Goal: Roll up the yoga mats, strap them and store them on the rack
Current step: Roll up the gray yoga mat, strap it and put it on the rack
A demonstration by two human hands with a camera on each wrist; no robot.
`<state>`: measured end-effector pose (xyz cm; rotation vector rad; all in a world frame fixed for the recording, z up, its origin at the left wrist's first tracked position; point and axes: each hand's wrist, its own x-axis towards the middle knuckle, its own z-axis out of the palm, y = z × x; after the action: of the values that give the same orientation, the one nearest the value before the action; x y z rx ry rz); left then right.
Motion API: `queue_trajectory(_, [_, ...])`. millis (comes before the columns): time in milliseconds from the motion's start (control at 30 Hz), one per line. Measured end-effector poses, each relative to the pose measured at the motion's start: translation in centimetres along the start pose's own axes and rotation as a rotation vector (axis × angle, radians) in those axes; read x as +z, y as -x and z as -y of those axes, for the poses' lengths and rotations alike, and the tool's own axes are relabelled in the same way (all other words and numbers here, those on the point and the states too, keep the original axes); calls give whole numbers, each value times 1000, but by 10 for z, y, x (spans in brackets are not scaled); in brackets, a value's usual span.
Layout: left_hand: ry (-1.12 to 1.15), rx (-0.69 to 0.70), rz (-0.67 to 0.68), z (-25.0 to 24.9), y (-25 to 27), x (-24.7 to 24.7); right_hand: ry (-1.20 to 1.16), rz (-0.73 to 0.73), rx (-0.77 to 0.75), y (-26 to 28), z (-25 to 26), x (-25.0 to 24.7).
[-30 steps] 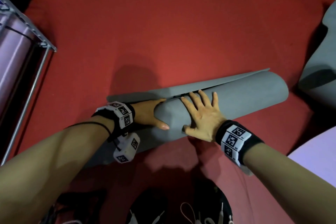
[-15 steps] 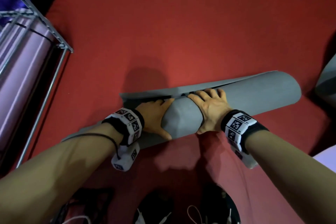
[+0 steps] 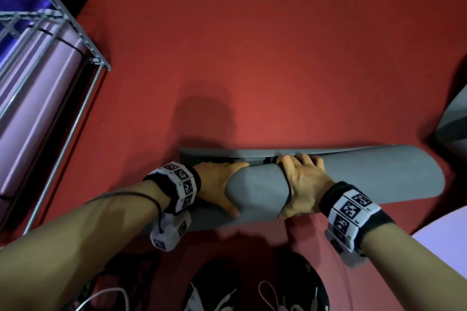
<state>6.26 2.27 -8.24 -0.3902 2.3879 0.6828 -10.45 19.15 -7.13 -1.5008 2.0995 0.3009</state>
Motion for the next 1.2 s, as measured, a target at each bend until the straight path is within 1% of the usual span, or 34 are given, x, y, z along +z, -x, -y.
queue_trajectory(67, [37, -17, -8, 8, -2, -4, -34, 17, -11, -5, -5, -5])
queue_trajectory(167, [64, -13, -151, 21, -2, -9, 15, -30, -17, -6, -12, -13])
queue_trajectory(267, [-7, 63, -263, 28, 4, -11, 98, -34, -8, -8, -13, -18])
queue_trajectory(333, [-40, 142, -324, 32, 6, -9, 12, -4, -17, -12, -11, -24])
queue_trajectory(400, [-87, 167, -350, 35, 7, -4, -70, 31, -5, -17, -10, -30])
queue_trajectory(533, [-222, 102, -336, 26, 11, 16, -138, 51, 55, -25, -11, -38])
queue_trajectory(633, [-312, 50, -275, 19, 11, 23, -171, 25, 45, -24, -9, -40])
queue_trajectory(767, [-275, 19, -218, 27, -2, 3, -166, -15, 16, -26, -5, -37])
queue_trajectory(900, [-283, -4, -195, 37, -12, -11, -93, 54, 43, -33, 6, -37])
queue_trajectory(1033, [-324, -58, -170, 41, -14, -17, -57, 72, 83, -51, 19, -49])
queue_trajectory(1133, [-283, -84, -157, 42, -16, -16, -67, 43, -4, -66, 32, -61])
queue_trajectory(1200, [-312, -70, -191, 46, -17, -14, -109, 79, -78, -73, 42, -64])
